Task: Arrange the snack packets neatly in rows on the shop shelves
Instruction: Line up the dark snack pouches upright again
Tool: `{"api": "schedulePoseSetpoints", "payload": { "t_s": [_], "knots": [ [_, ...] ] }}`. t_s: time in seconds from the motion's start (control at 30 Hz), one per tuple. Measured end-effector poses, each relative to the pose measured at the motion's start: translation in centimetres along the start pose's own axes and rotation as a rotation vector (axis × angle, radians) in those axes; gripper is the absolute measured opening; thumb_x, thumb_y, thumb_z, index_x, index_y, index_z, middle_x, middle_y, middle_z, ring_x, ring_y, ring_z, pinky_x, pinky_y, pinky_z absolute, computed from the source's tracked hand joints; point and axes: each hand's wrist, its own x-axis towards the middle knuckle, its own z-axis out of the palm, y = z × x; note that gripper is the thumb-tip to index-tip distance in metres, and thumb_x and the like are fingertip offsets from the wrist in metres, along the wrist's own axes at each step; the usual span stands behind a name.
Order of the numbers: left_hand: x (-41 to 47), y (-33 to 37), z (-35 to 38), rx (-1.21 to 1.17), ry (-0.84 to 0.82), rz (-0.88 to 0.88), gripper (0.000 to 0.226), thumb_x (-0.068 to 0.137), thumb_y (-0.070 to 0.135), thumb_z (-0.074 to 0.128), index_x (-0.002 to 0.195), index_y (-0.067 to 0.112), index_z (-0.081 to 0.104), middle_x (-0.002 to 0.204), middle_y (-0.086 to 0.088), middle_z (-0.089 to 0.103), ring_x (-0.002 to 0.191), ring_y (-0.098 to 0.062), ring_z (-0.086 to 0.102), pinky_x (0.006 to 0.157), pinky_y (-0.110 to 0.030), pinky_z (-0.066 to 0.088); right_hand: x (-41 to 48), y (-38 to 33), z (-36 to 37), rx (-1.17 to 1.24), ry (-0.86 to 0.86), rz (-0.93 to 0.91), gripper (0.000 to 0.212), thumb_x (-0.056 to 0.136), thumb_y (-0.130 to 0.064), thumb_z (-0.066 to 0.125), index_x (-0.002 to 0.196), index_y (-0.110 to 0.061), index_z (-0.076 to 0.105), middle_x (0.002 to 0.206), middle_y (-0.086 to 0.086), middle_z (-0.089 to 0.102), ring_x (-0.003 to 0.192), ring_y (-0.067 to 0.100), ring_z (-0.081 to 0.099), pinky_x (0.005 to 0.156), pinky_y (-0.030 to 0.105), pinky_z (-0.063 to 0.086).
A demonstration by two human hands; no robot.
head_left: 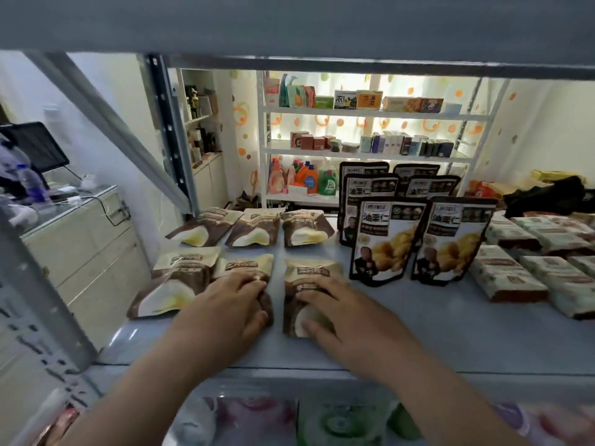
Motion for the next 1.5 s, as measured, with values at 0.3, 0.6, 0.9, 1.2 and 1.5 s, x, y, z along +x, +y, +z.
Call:
{"api": "schedulePoseSetpoints", "payload": {
  "t_s": [0.3, 0.6, 0.9, 1.2, 1.5],
  "knots": [
    [-0.7, -3.4, -1.4, -0.123, 0.179, -0.057, 0.054, 0.093, 0.049, 0.037, 0.142, 0.028, 0.045, 0.145, 0.003, 0.044, 0.129, -0.02, 0.043, 0.104, -0.037, 0.039, 1.6, -3.9, -0.3, -0.014, 0.088, 0.044, 0.054, 0.093, -0.064, 0.04, 0.143, -0.044, 0.036, 0.152, -0.015, 0.029, 0.139, 0.01, 0.026, 0.107, 0.033, 0.034],
    [-2.6, -8.3, -0.2, -0.009, 0.066, -0.219, 0.051, 0.096, 0.047, 0.034, 0.144, 0.03, 0.043, 0.154, 0.002, 0.034, 0.139, -0.021, 0.034, 0.112, -0.036, 0.031, 6.7, -9.4, 1.3, -0.117, -0.13, -0.003, 0.053, 0.098, -0.058, 0.033, 0.149, -0.043, 0.029, 0.163, -0.006, 0.015, 0.15, 0.02, 0.011, 0.118, 0.043, 0.011],
    [-3.3, -8.6, -1.2, -0.007, 0.045, -0.206, 0.047, 0.093, 0.05, 0.031, 0.133, 0.032, 0.047, 0.143, 0.004, 0.043, 0.13, -0.02, 0.04, 0.103, -0.037, 0.039, 7.8, -9.7, -0.6, -0.102, -0.055, -0.023, 0.036, 0.095, -0.051, 0.04, 0.126, -0.04, 0.055, 0.131, -0.014, 0.052, 0.117, 0.012, 0.053, 0.089, 0.036, 0.048],
    [10.1, -8.7, -4.9, -0.013, -0.083, -0.345, 0.048, 0.096, 0.028, 0.039, 0.142, 0.013, 0.035, 0.14, -0.018, 0.039, 0.124, -0.041, 0.044, 0.1, -0.05, 0.042, 20.0, -6.1, -1.8, -0.203, -0.198, 0.054, 0.044, 0.093, -0.033, 0.05, 0.135, -0.045, 0.047, 0.142, -0.001, 0.046, 0.124, 0.024, 0.049, 0.091, 0.039, 0.042],
    [14.1, -12.1, -0.9, 0.025, -0.278, -0.478, 0.065, 0.088, 0.04, 0.037, 0.151, 0.026, 0.027, 0.151, -0.018, 0.033, 0.134, -0.039, 0.036, 0.11, -0.051, 0.033, 22.2, -4.1, 0.2, -0.327, -0.324, 0.034, 0.045, 0.096, -0.037, 0.044, 0.141, -0.031, 0.048, 0.142, 0.005, 0.05, 0.125, 0.028, 0.049, 0.092, 0.043, 0.042]
  ]
}}
